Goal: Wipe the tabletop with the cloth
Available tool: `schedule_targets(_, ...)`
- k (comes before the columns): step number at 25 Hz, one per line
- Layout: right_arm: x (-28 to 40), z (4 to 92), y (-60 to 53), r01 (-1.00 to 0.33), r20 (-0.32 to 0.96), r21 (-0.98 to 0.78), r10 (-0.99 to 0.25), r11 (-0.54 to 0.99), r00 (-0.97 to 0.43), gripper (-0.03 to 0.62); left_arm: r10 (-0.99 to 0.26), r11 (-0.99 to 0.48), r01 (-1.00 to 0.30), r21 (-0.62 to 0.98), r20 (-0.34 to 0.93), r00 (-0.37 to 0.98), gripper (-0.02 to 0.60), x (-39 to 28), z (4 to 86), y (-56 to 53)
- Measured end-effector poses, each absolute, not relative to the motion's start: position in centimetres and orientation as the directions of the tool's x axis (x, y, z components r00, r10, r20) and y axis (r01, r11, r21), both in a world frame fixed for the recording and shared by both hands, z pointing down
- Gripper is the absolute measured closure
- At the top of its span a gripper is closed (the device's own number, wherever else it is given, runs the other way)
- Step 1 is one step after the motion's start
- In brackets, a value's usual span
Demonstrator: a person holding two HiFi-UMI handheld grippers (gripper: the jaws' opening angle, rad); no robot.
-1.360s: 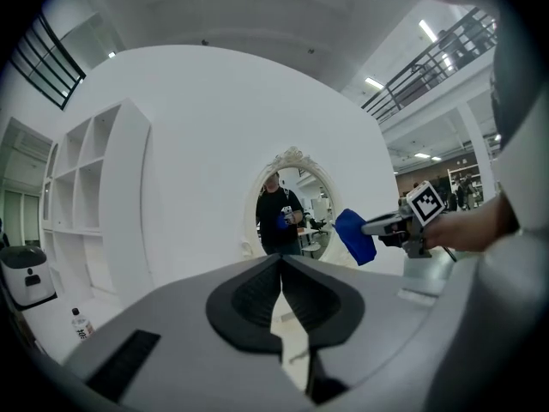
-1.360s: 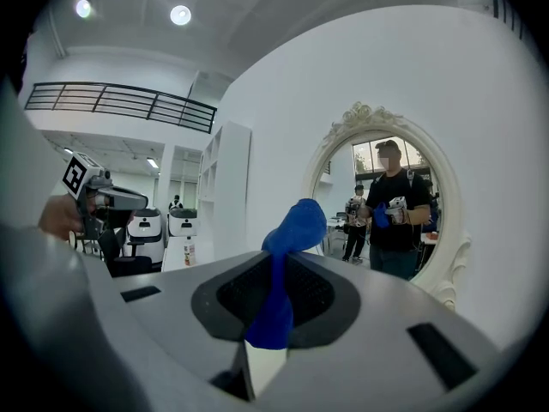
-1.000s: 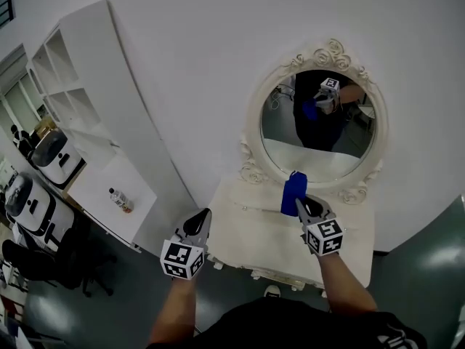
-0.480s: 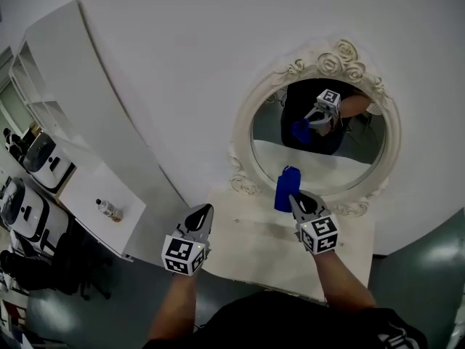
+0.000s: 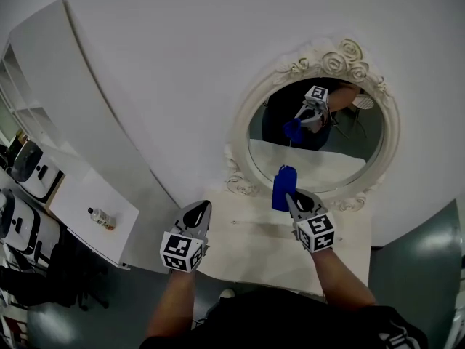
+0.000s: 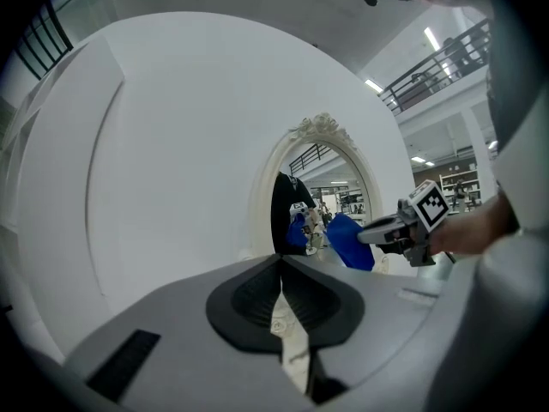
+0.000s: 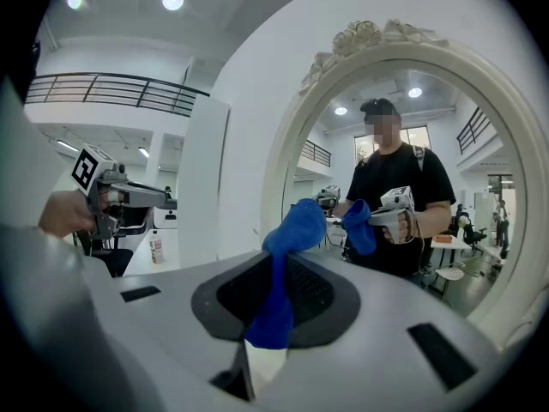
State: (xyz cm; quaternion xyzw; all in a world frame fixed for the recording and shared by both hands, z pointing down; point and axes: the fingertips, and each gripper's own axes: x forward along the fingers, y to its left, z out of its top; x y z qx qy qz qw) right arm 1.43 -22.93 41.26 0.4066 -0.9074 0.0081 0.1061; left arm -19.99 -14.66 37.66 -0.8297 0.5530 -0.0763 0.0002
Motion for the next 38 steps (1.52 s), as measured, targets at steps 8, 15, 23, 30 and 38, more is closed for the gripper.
schedule_targets(8, -0.8, 41.5, -22.2, -0.789, 0.222, 0.083, -0.783, 0.608, -0.581, 0.554, -0.880, -0.469, -0.879, -0.081, 0.128, 0.458, 0.569, -22.5, 37.7, -15.4)
schedule_targets(15, -2.4, 41.7, -21.9, -0.819, 0.227, 0.082, -0.811, 0.568, -0.540, 0.554, -0.857, -0.509, -0.857, -0.077, 0.133, 0.498, 0.569, -24.5, 38.0, -15.7)
schedule_targets(23, -4.2, 42.6, -22.2, -0.829, 0.244, 0.082, -0.818, 0.553, -0.522, 0.554, -0.840, -0.538, -0.840, -0.068, 0.128, 0.528, 0.569, -25.9, 38.5, -16.4)
schedule_targets(30, -8.9, 46.6, -23.3, -0.796, 0.312, 0.044, -0.766, 0.603, -0.563, 0.554, -0.838, -0.533, -0.845, -0.044, 0.159, 0.521, 0.569, -28.5, 40.7, -16.6)
schedule_targets(38, -16.5, 55.3, -23.9, -0.737, 0.443, -0.069, -0.641, 0.672, -0.626, 0.554, -0.840, -0.513, -0.858, -0.010, 0.211, 0.500, 0.569, -32.0, 43.9, -16.4)
